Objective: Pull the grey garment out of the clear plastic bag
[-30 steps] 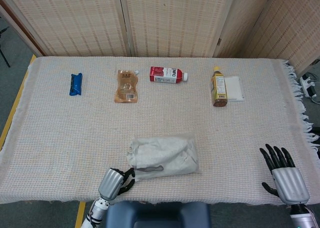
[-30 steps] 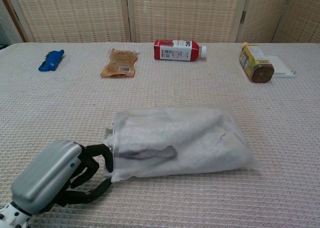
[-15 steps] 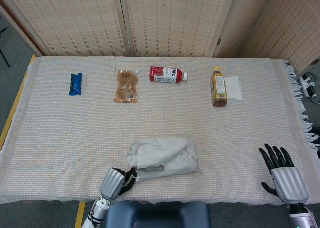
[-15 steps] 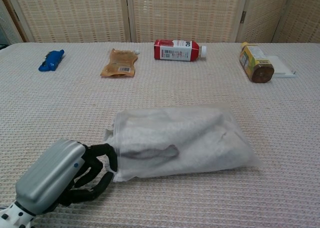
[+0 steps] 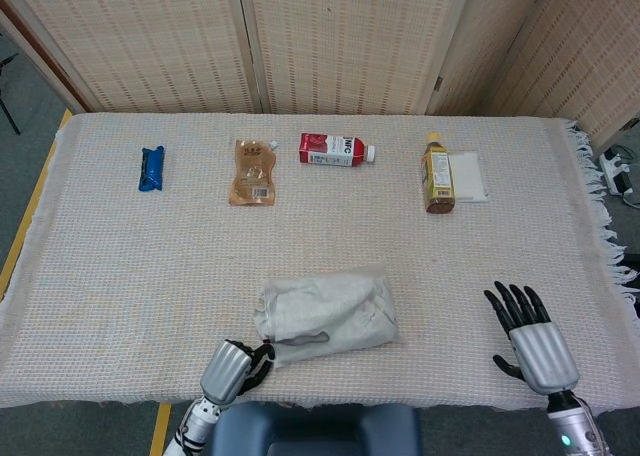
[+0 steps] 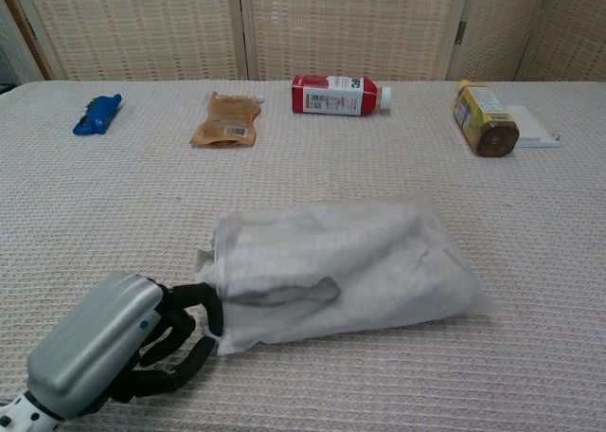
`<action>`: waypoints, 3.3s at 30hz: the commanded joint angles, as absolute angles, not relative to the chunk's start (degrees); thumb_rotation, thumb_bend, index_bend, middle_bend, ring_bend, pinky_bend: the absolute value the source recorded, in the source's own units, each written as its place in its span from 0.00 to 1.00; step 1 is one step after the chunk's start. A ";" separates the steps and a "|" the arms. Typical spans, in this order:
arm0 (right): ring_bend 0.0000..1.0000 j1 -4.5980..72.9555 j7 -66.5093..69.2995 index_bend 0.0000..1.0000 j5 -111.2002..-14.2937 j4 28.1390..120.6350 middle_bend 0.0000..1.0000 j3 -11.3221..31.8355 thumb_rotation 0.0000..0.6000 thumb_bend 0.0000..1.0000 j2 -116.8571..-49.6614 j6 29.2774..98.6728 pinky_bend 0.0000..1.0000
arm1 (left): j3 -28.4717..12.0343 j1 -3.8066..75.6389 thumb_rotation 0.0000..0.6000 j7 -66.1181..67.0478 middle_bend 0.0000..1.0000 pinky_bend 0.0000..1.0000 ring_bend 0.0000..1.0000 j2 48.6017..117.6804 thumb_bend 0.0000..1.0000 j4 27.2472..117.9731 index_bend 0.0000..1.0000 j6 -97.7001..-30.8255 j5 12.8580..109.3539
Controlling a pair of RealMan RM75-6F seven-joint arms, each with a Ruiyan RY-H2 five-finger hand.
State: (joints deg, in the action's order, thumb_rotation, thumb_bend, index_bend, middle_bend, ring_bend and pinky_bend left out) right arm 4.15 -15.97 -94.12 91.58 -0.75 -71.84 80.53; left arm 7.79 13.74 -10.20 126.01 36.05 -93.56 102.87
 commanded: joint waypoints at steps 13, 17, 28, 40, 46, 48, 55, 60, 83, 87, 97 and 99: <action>0.00 9.64 -5.83 0.54 -94.93 70.68 0.02 1.02 1.00 0.09 -94.16 78.95 0.00 | 8.09 14.14 1.00 -9.39 1.00 1.00 1.00 126.05 0.56 36.82 0.66 -93.81 102.78; 0.00 10.31 -2.37 0.58 -94.82 65.99 0.05 1.36 1.00 0.11 -98.54 79.83 0.00 | 7.85 14.51 1.00 -9.13 1.00 1.00 1.00 125.63 0.56 37.45 0.66 -93.77 102.64; 0.00 11.42 3.82 0.59 -94.49 60.05 0.05 0.79 1.00 0.15 -104.38 80.57 0.00 | 7.50 15.30 1.00 -8.65 1.00 1.00 1.00 124.35 0.56 39.14 0.66 -93.71 102.48; 0.00 11.52 5.95 0.58 -93.75 61.54 0.05 -0.02 1.00 0.20 -104.46 80.91 0.00 | 7.63 15.67 1.00 -7.88 1.00 1.00 1.00 123.28 0.55 40.80 0.66 -93.57 102.57; 0.00 12.04 6.45 0.57 -93.16 60.97 0.05 0.05 1.00 0.23 -105.28 80.20 0.00 | 7.57 15.94 1.00 -7.63 1.00 1.00 1.00 122.97 0.55 41.33 0.67 -93.62 102.69; 0.00 12.32 6.53 0.57 -93.01 60.95 0.05 0.06 1.00 0.23 -105.48 79.82 0.00 | 7.60 16.01 1.00 -7.53 1.00 1.00 1.00 122.86 0.55 41.55 0.67 -93.57 102.74; 0.00 12.60 6.58 0.57 -92.81 61.80 0.05 0.05 1.00 0.24 -105.59 80.00 0.00 | 7.40 16.33 1.00 -7.34 1.00 1.00 1.00 122.45 0.55 42.10 0.67 -93.57 102.77; 0.00 12.71 6.45 0.57 -92.69 62.09 0.05 -0.17 1.00 0.28 -105.68 79.92 0.00 | 7.48 16.41 1.00 -7.02 1.00 1.00 1.00 122.23 0.55 42.58 0.67 -93.48 102.85; 0.00 12.57 4.90 0.66 -91.12 64.62 0.07 1.81 1.00 0.44 -100.23 82.28 0.00 | 5.20 17.04 1.00 -9.35 1.00 1.00 1.00 119.21 0.57 40.17 0.67 -94.47 101.23; 0.00 12.59 4.70 0.66 -89.88 64.79 0.07 3.24 1.00 0.45 -97.43 82.58 0.00 | 3.80 17.34 1.00 -10.83 1.00 1.00 1.00 117.63 0.57 38.21 0.67 -95.32 100.19; 0.00 11.60 4.63 0.66 -86.49 64.31 0.07 6.31 1.00 0.45 -90.29 83.87 0.00 | 0.61 16.67 1.00 -14.05 1.00 1.00 1.00 111.55 0.57 35.31 0.67 -96.76 96.51; 0.00 11.27 5.38 0.66 -85.48 64.02 0.07 6.85 1.00 0.44 -89.21 83.73 0.00 | 0.37 16.25 1.00 -14.61 1.00 1.00 1.00 110.65 0.57 35.13 0.67 -96.68 95.87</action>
State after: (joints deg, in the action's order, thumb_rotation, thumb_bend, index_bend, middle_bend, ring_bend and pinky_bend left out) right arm 11.57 4.92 -86.06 64.26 6.39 -89.79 83.71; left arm 0.64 16.56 -14.23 111.06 35.34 -96.63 96.26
